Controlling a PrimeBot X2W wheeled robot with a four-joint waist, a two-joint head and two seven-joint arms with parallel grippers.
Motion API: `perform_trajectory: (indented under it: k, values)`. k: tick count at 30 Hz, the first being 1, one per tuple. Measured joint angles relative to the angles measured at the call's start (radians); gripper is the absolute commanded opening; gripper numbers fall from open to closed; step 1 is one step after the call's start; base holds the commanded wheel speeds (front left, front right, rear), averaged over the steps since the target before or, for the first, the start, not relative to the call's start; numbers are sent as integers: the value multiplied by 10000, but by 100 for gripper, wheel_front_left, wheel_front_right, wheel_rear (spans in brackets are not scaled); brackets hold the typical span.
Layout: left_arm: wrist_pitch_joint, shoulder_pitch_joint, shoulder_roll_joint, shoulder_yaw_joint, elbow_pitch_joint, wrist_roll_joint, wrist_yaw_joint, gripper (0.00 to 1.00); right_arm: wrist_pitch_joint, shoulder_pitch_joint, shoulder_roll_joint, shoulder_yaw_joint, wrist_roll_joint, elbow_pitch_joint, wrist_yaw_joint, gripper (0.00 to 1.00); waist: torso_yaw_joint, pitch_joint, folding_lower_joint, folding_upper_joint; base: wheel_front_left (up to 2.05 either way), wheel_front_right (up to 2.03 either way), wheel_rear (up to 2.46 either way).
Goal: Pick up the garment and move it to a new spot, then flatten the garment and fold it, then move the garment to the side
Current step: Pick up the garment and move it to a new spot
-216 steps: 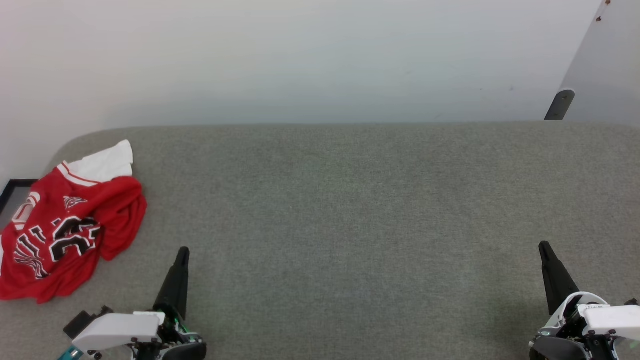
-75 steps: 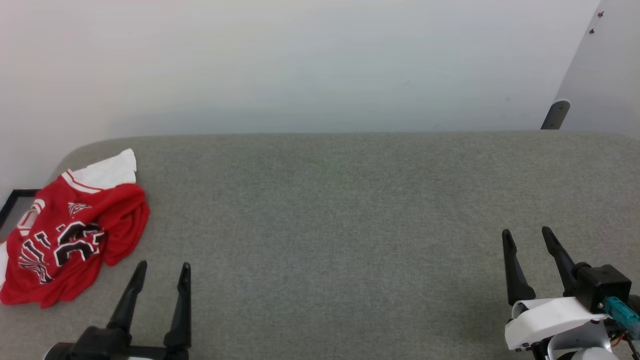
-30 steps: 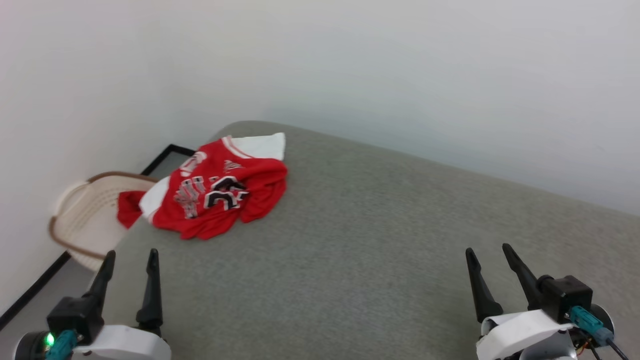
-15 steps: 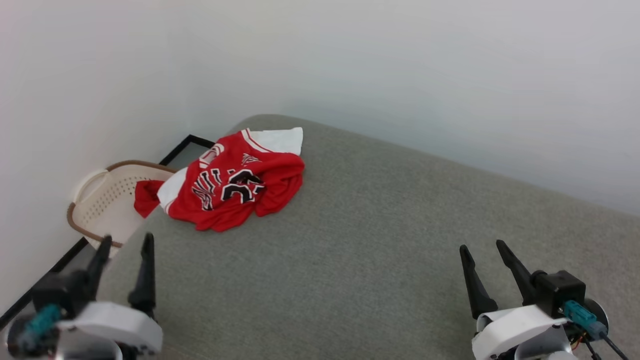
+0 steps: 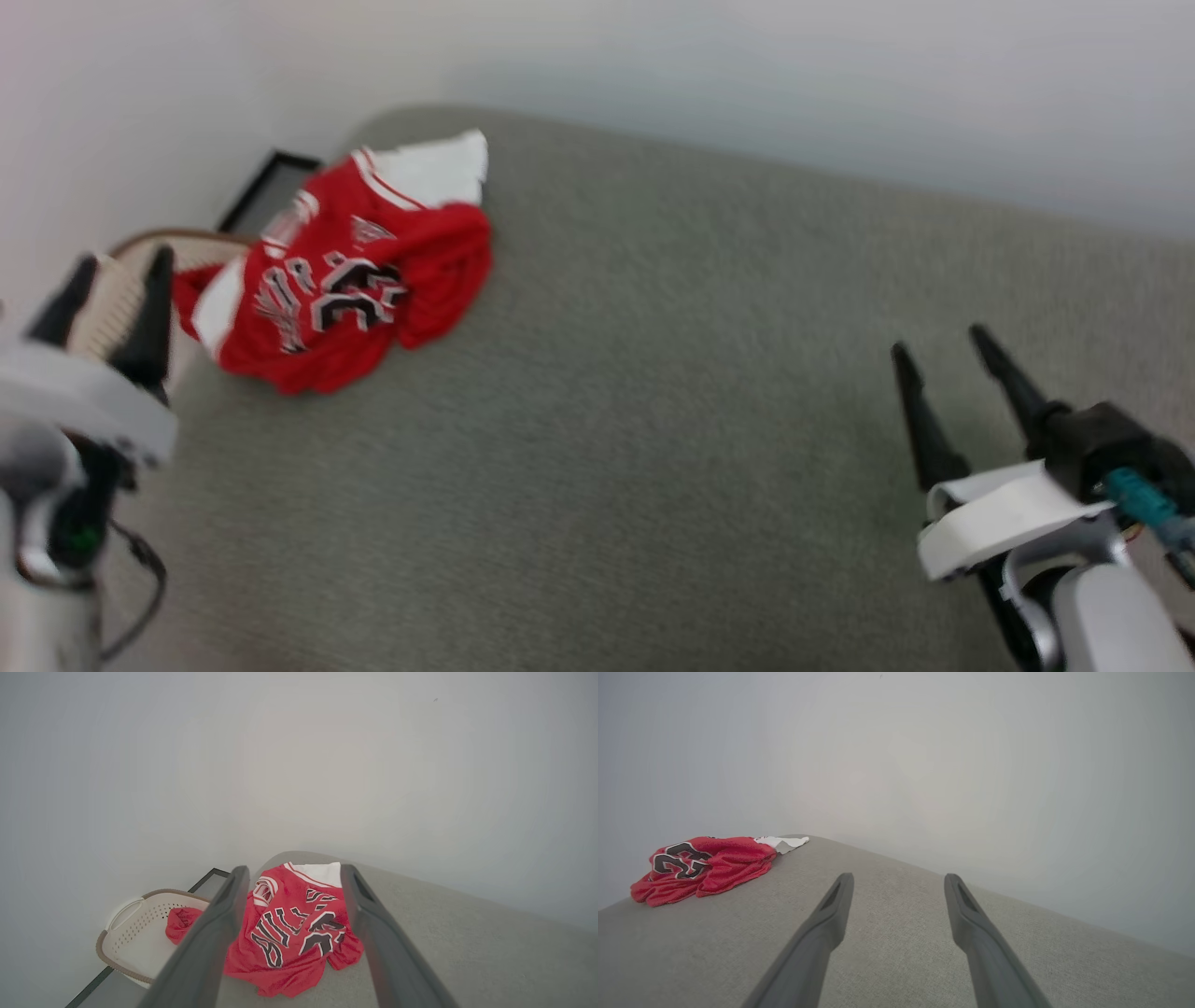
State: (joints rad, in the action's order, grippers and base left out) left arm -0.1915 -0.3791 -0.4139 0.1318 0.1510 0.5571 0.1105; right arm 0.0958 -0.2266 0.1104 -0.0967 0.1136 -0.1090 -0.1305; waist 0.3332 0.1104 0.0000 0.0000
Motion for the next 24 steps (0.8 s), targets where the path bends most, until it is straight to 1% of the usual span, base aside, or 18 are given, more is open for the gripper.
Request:
perform_trajectory:
  k: [5, 7, 11, 15, 20, 24]
  values:
    - [-1187, -1314, -261, 71, 1087, 673, -58, 100, -184, -190, 290, 159, -15, 625, 0, 100, -355, 1020, 0, 0, 0, 0, 0]
    - [-1530, -1812, -466, 94, 1664, 731, -96, 100, -267, -324, 376, 130, -17, 899, 0, 100, -490, 1416, 0, 0, 0, 0, 0]
    - [-2194, -2722, -692, 107, 3118, 1011, -211, 100, -451, -419, 468, 77, -40, 1335, -2, 100, -778, 2160, 0, 0, 0, 0, 0]
    - [-2778, -3568, -802, 90, 4508, 1342, -180, 100, -677, -521, 556, 65, -38, 1804, -2, 100, -1090, 2778, 0, 0, 0, 0, 0]
    - [-3202, -4472, -1064, -132, 6027, 1358, -128, 100, -995, -568, 642, 82, -36, 2429, -2, 100, -1481, 3381, 0, 0, 0, 0, 0]
    - [-3452, -5048, -1124, -349, 7049, 1360, -44, 100, -1237, -569, 654, 115, -35, 2828, -2, 100, -1744, 3749, 0, 0, 0, 0, 0]
